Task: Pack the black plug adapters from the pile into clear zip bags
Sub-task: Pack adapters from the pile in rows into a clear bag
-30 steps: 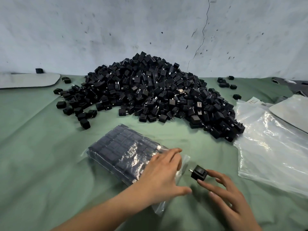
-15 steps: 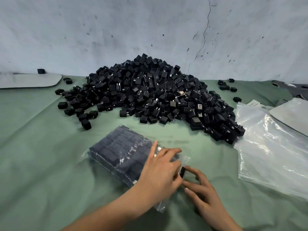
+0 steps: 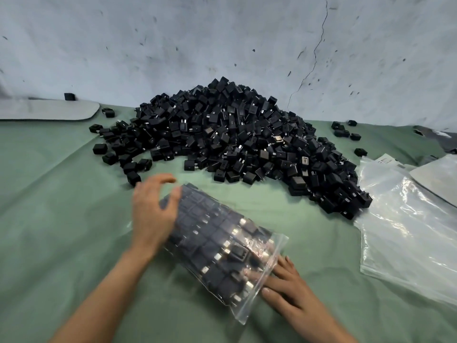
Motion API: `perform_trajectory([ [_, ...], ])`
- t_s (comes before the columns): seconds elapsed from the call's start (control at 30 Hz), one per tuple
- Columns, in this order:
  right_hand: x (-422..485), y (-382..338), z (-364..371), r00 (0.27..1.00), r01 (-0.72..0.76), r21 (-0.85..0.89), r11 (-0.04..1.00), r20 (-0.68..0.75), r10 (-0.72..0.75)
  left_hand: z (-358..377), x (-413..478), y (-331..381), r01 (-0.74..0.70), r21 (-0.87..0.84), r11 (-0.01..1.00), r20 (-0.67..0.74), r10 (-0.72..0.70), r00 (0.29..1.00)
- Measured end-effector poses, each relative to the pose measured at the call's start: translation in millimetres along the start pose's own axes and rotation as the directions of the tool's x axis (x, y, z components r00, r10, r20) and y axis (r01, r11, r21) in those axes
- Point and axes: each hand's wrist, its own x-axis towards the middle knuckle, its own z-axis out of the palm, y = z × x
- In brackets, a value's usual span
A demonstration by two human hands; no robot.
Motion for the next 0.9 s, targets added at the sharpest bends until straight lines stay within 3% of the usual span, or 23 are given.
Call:
perform_trajectory([
  [0.1, 6, 2, -1, 0.997, 0.038, -0.065, 0.997, 0.065, -0.034, -10, 0, -54, 0.263, -0.041, 0.964, -0.137, -0.266, 0.954],
  [0.23, 19, 4, 3, 0.992, 0.048, -0.191, 0.980, 0.120, -0.025, -6, -7, -85, 0.391, -0.266, 0.881, -0.090, -0.427, 0.900],
  [0.43, 35, -1, 10, 0.997, -0.015, -0.100, 0.995, 0.077, 0.023, 1, -6, -96, 0.407, -0.230, 0.884, 0.011, -0.416, 0.909],
  [0.63, 43, -2, 18, 1.000, -0.021, -0.053, 0.998, 0.012, 0.021, 3, -6, -100, 0.407, -0.263, 0.874, 0.011, -0.419, 0.908],
  [0.8, 40, 4, 23, 1.000, -0.017, -0.129, 0.991, 0.019, 0.020, 4, -6, -102, 0.405, -0.277, 0.871, 0.002, -0.421, 0.907],
  [0.9, 46, -3, 25, 0.999, 0.040, -0.281, 0.959, 0.039, -0.031, 5, -6, -102, 0.409, -0.282, 0.868, 0.004, -0.425, 0.905],
])
